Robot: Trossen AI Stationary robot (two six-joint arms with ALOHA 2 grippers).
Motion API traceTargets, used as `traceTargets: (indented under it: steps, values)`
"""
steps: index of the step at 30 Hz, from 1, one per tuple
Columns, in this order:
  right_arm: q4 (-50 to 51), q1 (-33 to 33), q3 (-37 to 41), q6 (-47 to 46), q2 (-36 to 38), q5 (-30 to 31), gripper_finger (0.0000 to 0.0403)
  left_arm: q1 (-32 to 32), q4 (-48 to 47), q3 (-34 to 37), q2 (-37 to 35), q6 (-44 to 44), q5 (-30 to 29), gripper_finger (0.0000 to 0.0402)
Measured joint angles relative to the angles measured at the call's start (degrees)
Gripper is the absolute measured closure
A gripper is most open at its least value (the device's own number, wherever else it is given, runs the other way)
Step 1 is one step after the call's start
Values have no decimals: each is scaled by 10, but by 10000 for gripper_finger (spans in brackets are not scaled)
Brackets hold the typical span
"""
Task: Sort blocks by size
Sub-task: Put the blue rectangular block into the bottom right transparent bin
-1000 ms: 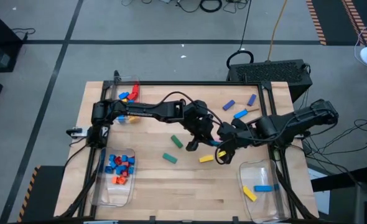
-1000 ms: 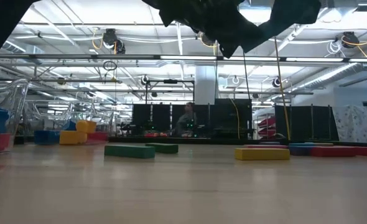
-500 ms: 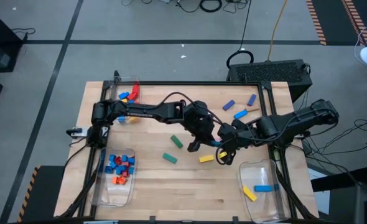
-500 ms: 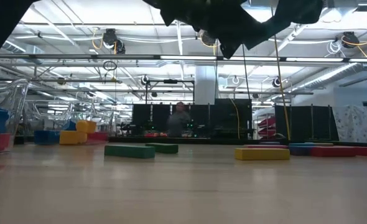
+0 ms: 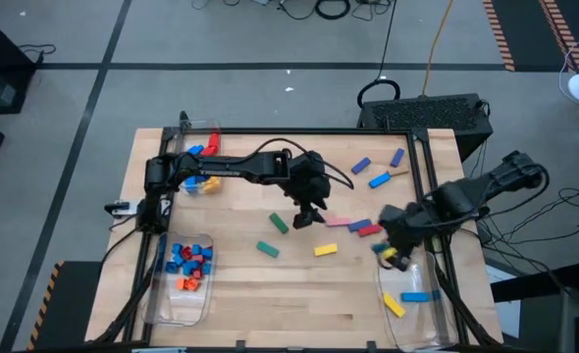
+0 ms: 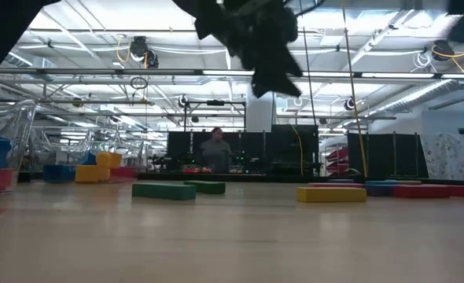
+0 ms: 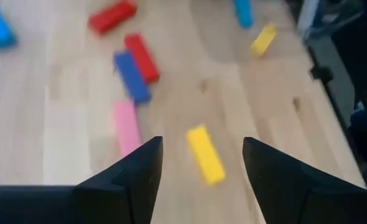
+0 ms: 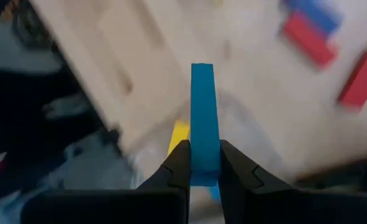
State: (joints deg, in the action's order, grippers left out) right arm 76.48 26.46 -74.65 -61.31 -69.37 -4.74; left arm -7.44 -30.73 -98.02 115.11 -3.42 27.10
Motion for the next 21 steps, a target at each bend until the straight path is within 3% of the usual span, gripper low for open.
traceTargets:
  steps: [6,11,16,21]
  values:
    - [61,96,0,-114,34,-53,371,-11,-91,0,0,1,-2,177]
    - [58,160,23,-154,29,-83,371,-18,-108,0,0,1,-6,176]
    - [-66,195,117,-194,28,-118,371,-19,-108,0,0,1,-6,176]
    - [-214,215,216,-252,28,-116,371,-19,-109,0,0,1,-6,176]
